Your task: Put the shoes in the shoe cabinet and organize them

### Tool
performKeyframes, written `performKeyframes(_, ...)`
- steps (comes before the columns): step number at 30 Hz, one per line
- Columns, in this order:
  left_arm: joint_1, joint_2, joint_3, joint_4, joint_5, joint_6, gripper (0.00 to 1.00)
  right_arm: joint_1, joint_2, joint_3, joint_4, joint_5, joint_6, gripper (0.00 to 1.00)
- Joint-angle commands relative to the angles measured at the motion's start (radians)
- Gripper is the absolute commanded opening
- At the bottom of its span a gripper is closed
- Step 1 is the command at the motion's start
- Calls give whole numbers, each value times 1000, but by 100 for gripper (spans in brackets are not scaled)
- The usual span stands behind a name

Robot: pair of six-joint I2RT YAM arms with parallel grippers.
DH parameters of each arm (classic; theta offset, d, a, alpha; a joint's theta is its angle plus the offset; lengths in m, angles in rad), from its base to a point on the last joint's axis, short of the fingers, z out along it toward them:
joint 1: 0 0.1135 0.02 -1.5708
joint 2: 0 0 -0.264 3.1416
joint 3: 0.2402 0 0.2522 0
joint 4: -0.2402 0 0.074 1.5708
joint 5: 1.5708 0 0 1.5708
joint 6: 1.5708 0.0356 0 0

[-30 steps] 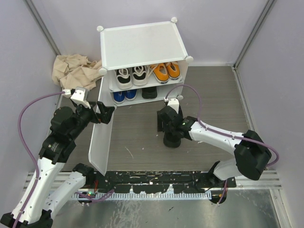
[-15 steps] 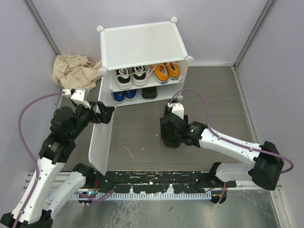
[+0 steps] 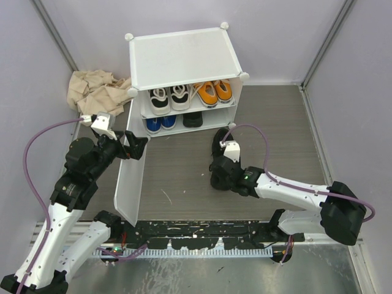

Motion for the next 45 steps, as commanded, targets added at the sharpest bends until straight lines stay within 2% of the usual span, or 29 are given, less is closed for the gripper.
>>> performKeyframes(1, 3, 26, -58, -213, -9, 34, 98, 1, -3, -59, 141, 73, 6, 31)
performKeyframes(2, 2, 25, -59, -213, -9, 34, 98, 1, -10, -66, 150, 71, 8, 13)
performKeyframes(3, 3, 24, -59, -213, -9, 33, 98, 2, -21, -72, 160, 73, 6, 6)
performKeyframes(5, 2, 21, -59, -214, -11, 34, 98, 5, -53, -73, 172, 101, -11, 1)
performKeyframes(11, 3, 15, -58, -211, -9, 35, 98, 6, -175, 0, 211, 171, -179, 1)
performKeyframes(15, 3, 11, -58, -212, -11, 34, 98, 6, -181, 78, 231, 162, -269, 1)
performKeyframes(21, 2, 8, -58, -211, -10, 34, 98, -28, -76, 126, 338, 137, -354, 1)
performKeyframes(26, 3, 8, -58, -211, -10, 34, 98, -138, 7, 143, 438, 25, -365, 1)
performKeyframes(31, 3, 10, -58, -211, -9, 34, 98, -203, 61, 125, 605, 1, -423, 1)
performKeyframes(37, 2, 16, -58, -212, -11, 34, 98, -300, 144, 126, 754, -100, -452, 1)
performKeyframes(45, 3, 20, -56, -211, -11, 34, 98, -338, 309, 159, 938, -113, -497, 1)
